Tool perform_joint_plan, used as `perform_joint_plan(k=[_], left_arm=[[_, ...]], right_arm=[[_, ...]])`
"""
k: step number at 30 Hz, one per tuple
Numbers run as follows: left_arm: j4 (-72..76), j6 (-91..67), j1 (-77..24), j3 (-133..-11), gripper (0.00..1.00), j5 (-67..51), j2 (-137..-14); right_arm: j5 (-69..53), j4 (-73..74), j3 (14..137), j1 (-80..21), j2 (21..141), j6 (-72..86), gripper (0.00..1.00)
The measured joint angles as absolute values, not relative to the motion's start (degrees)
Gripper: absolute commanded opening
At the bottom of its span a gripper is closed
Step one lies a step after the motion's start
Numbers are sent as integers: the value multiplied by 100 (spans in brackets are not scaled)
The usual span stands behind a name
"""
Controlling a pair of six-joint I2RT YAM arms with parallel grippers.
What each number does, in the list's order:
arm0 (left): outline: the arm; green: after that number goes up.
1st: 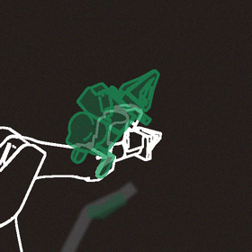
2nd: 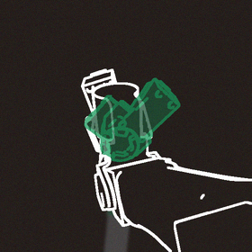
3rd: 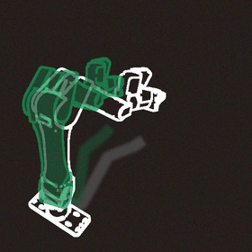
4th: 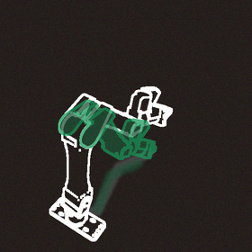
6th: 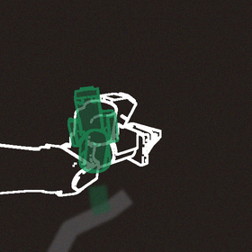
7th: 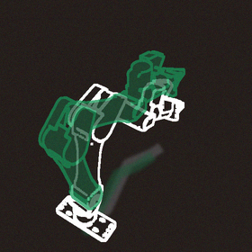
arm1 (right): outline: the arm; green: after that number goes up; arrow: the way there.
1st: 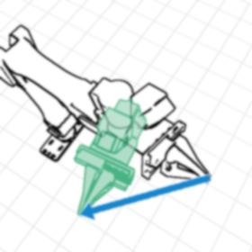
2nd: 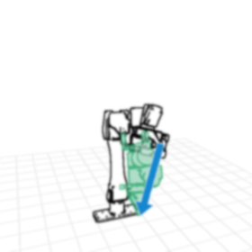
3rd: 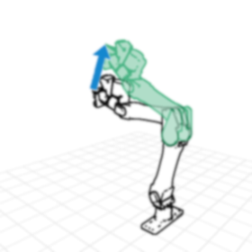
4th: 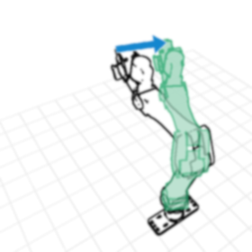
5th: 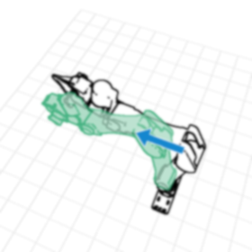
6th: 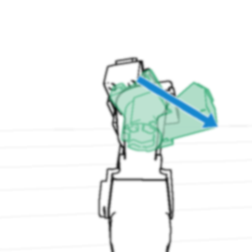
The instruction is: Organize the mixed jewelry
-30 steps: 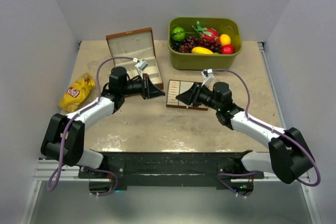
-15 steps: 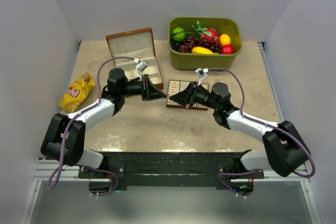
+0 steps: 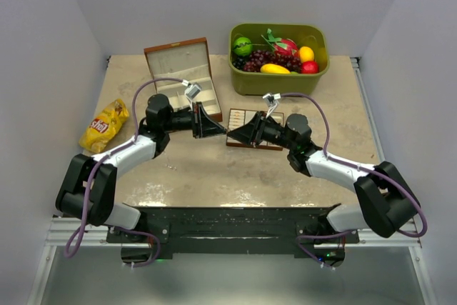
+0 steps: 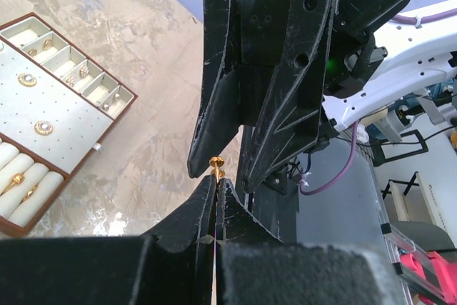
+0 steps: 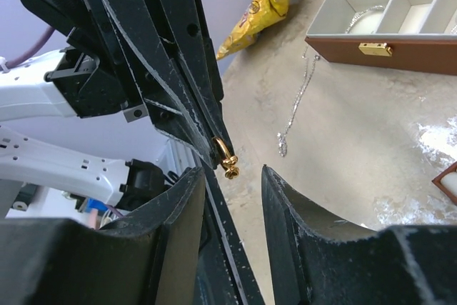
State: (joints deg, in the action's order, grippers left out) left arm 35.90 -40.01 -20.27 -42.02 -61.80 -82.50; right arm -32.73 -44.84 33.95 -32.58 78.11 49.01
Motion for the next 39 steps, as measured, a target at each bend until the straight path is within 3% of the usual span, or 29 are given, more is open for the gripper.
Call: perform_joint_plan(k=[7,39], left_arm=[[3684,-4099,-2027,-4132,0,-6182,-8265],[4204,-4423,-2027,-4036,0,-6243,-8423]], right_arm=[[-3253,-4543,3393,-3258,7811,4915,32],[-3256,-4838,3339,-3260,7852,5035,25]])
